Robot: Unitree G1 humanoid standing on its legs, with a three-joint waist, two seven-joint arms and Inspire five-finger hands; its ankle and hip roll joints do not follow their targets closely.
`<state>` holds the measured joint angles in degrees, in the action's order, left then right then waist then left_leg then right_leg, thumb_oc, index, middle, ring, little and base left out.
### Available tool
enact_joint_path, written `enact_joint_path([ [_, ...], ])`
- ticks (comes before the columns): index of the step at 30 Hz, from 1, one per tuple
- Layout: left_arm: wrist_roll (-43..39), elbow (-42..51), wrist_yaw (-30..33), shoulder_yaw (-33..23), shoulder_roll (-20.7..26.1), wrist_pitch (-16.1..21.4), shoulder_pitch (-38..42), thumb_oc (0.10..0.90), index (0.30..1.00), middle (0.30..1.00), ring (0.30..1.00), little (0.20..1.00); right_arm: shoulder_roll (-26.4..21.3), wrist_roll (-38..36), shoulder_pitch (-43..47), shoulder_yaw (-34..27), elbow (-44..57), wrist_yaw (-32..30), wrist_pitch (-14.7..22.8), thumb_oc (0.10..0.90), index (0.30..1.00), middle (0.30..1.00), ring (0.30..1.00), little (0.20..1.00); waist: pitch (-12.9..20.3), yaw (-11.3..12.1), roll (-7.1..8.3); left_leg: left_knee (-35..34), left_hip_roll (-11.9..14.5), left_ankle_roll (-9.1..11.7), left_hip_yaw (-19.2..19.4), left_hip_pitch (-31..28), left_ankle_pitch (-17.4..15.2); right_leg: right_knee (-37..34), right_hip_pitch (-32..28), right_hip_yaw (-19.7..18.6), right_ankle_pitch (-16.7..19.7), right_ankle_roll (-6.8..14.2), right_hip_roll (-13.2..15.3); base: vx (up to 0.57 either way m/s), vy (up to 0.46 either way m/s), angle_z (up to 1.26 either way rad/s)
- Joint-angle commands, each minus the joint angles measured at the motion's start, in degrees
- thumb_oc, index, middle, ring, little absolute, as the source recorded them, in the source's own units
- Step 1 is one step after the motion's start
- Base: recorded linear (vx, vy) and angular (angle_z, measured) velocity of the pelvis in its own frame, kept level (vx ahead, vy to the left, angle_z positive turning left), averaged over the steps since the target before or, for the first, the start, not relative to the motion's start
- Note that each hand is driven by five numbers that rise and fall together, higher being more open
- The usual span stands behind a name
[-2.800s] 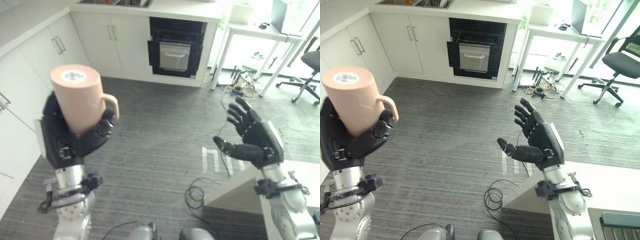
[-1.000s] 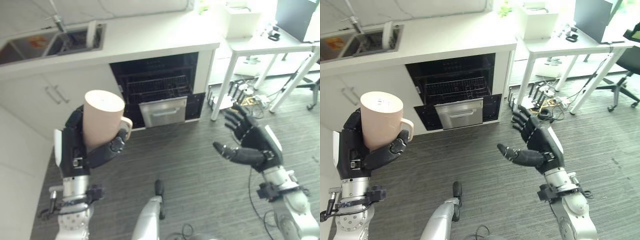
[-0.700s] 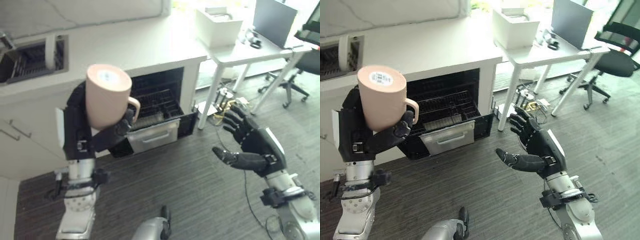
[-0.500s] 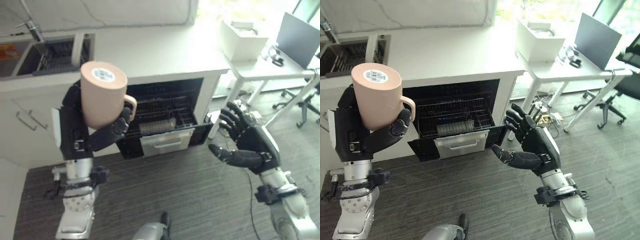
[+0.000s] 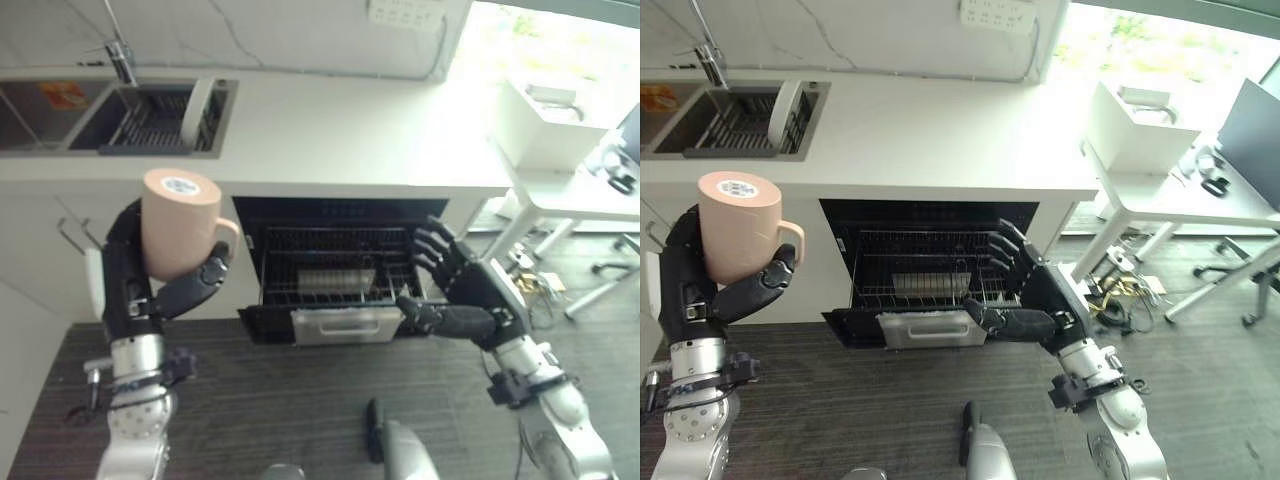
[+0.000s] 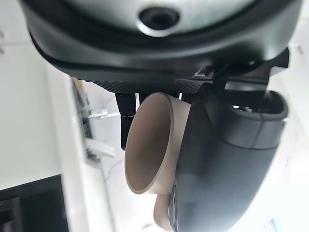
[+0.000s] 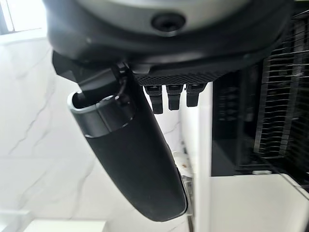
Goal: Place the dishes in the dishwasher.
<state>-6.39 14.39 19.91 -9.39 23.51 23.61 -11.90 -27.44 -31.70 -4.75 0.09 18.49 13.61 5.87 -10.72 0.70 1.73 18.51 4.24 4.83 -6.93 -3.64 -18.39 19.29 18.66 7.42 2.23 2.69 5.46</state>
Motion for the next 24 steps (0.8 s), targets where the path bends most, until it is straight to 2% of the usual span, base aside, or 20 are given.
enact_joint_path([
  [1,-0.4,7.24,0.0,0.29,3.4,5.24,7.23,0.4,0.3,0.3,0.3,0.3,-1.59,-1.38,3.05,-4.78,4.79,-2.04,4.89,0.8,0.9,0.9,0.9,0.9,4.0,-0.74,0.47,-1.32,3.0,0.87,7.44,4.16,14.59,-2.1,-8.76,-1.26,-7.29,4.37,1.13,0.15,-0.222,0.27],
  [2,-2.04,7.23,-1.03,0.04,2.95,5.57,6.9,0.4,0.3,0.3,0.3,0.3,-1.95,-1.85,2.44,-5.6,4.63,-1.75,4.78,0.8,0.9,0.9,0.9,0.9,3.47,-0.26,0.95,-1.32,2.68,1.06,8.39,4.36,18.36,-2.1,-10.02,-0.87,-8.02,3.58,1.14,0.15,-0.252,0.14],
  [4,-2.73,7.01,-2.74,-0.59,1.81,7.14,6.0,0.4,0.3,0.3,0.3,0.3,-1.53,-2.13,1.19,-6.67,4.23,-0.59,4.91,0.8,0.9,0.9,0.9,0.9,2.46,0.35,2.02,-1.32,1.61,0.62,11.21,5.68,19.84,-2.1,-11.69,-0.56,-8.86,2.66,1.47,0.11,-0.206,0.16],
  [5,-2.72,6.9,-2.96,-0.62,1.73,7.43,5.87,0.4,0.3,0.3,0.3,0.3,-1.48,-2.16,1.08,-6.8,4.19,-0.55,4.85,0.8,0.9,0.9,0.9,0.9,2.34,0.41,2.07,-1.32,1.53,0.51,11.56,5.96,19.5,-2.1,-11.88,-0.5,-8.95,2.69,1.51,0.08,-0.089,0.32],
  [6,-2.64,6.52,-3.45,-0.65,1.37,8.41,5.33,0.4,0.3,0.3,0.3,0.3,-1.28,-2.26,0.94,-7.12,4.1,-0.72,4.42,0.8,0.9,0.9,0.9,0.9,1.79,0.51,1.52,-1.32,1.38,0.07,13.31,8.17,15.88,-2.1,-12.48,0.12,-9.4,3.08,1.12,0.07,0.023,0.31],
  [7,-2.69,6.46,-3.6,-0.66,1.24,8.48,5.04,0.4,0.3,0.3,0.3,0.3,-1.21,-2.55,0.92,-7.14,4.05,-0.84,4.0,0.8,0.9,0.9,0.9,0.9,1.82,0.45,0.96,-1.32,1.35,-0.07,13.9,9.19,13.87,-2.1,-12.52,0.38,-9.64,3.35,0.77,0.08,0.053,0.3],
  [8,-2.73,6.3,-3.66,-0.58,1.21,8.63,4.91,0.4,0.3,0.3,0.3,0.3,-1.08,-2.58,0.76,-7.1,4.05,-0.89,3.82,0.8,0.9,0.9,0.9,0.9,1.91,0.25,0.34,-1.32,1.56,-0.03,14.22,10.26,12.89,-2.1,-12.52,0.37,-9.88,3.55,0.33,0.16,0.109,0.39],
  [9,-3.28,5.63,-4.45,0.27,1.36,8.75,5.34,0.4,0.3,0.3,0.3,0.3,-0.55,-1.91,-1.1,-6.72,4.49,-1.67,3.93,0.8,0.9,0.9,0.9,0.9,2.28,-0.4,-0.95,-1.32,3.24,0.83,15.11,13.78,12.93,-2.1,-12.9,0.93,-10.79,3.81,-0.05,0.15,0.141,0.57],
  [13,-1.04,4.79,-4.17,2.38,2.0,9.04,6.17,0.4,0.3,0.3,0.3,0.3,-0.8,-3.32,-2.13,-6.12,4.6,-0.23,3.23,0.8,0.9,0.9,0.9,0.9,3.83,-1.17,-1.19,-1.32,2.22,1.19,11.23,13.61,11.65,-2.1,-12.38,1.63,-10.78,4.27,0.68,0.07,0.107,0.29],
  [20,2.58,0.57,-4.29,6.92,4.31,7.21,10.38,0.4,0.3,0.3,0.3,0.3,0.62,-14.29,0.17,-3.0,3.01,3.94,-1.88,0.8,0.9,0.9,0.9,0.9,5.64,-1.95,-0.83,-1.32,1.66,0.34,11.48,12.05,10.2,-2.1,-12.77,2.85,-10.7,4.87,2.19,0.03,0.085,0.01],
  [24,6.94,-2.54,-3.75,10.76,4.76,6.03,12.78,0.4,0.3,0.3,0.3,0.3,3.06,-19.06,2.69,0.48,1.41,3.16,-5.05,0.8,0.9,0.9,0.9,0.9,5.84,-1.85,-0.54,-1.32,1.18,-0.64,11.92,11.11,9.14,-2.1,-13.19,2.28,-10.78,4.98,2.44,0.01,0.049,0.09],
])
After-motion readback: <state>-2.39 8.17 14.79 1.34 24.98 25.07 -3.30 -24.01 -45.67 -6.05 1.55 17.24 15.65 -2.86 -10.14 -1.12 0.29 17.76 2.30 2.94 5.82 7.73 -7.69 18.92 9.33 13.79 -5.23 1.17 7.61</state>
